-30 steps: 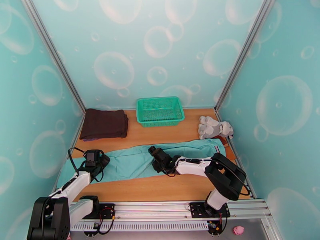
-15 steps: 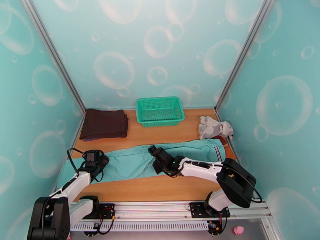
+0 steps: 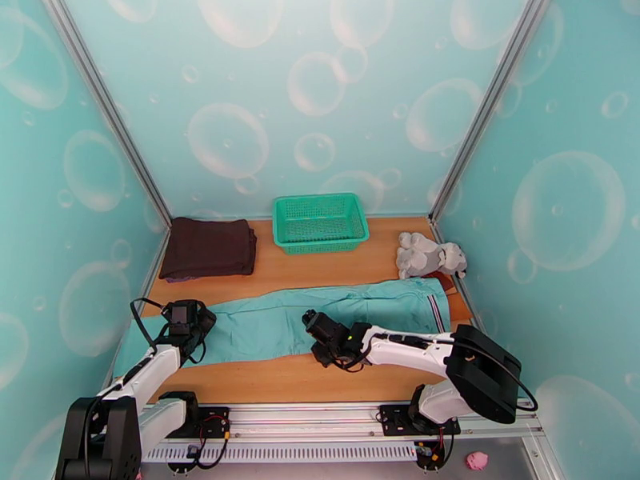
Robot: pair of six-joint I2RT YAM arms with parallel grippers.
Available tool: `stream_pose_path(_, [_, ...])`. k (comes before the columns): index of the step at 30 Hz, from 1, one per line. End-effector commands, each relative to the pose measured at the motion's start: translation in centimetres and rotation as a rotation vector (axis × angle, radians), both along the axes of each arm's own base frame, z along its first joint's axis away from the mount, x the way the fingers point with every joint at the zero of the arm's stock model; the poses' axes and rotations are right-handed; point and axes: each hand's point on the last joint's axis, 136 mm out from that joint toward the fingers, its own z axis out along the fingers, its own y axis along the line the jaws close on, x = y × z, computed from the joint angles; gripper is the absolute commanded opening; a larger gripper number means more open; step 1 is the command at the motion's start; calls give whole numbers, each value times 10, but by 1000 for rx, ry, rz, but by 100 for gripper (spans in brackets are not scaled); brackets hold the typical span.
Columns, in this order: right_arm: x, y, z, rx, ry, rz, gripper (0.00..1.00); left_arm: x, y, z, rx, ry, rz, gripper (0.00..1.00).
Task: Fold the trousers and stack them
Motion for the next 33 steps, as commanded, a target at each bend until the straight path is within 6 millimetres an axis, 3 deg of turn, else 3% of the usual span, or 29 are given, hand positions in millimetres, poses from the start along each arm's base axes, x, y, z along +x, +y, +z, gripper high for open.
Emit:
stream_pose_path(1, [9, -13, 16, -41, -46, -61, 40, 16, -5, 23, 25, -72, -75, 60])
stream_pose_path(5, [31, -7, 61, 58, -149, -71, 53, 34, -34, 64, 99, -155, -292, 58])
stream_pose_path(9, [74, -21, 100, 313, -201, -155, 61, 50, -100, 103, 71, -243, -607, 57])
stream_pose_path(12, [106, -49, 102, 405, -200, -256, 61, 62, -154, 118, 102, -268, -805, 56])
stream_pose_path(18, [138, -78, 90, 424, -196, -338, 61, 96, -245, 90, 70, -222, -1067, 55])
stream_pose_path(22, [135, -84, 82, 431, -190, -350, 62, 116, -291, 59, 47, -155, -1124, 54])
stream_pose_path(25, [125, -97, 71, 429, -169, -397, 62, 122, -306, 33, 6, -98, -1119, 53])
stream_pose_path(28, [109, -110, 63, 440, -144, -465, 62, 110, -319, 17, -47, -56, -1159, 52])
stream_pose_path(33, [85, -126, 59, 453, -143, -564, 64, 73, -333, 21, -32, -44, -1207, 53])
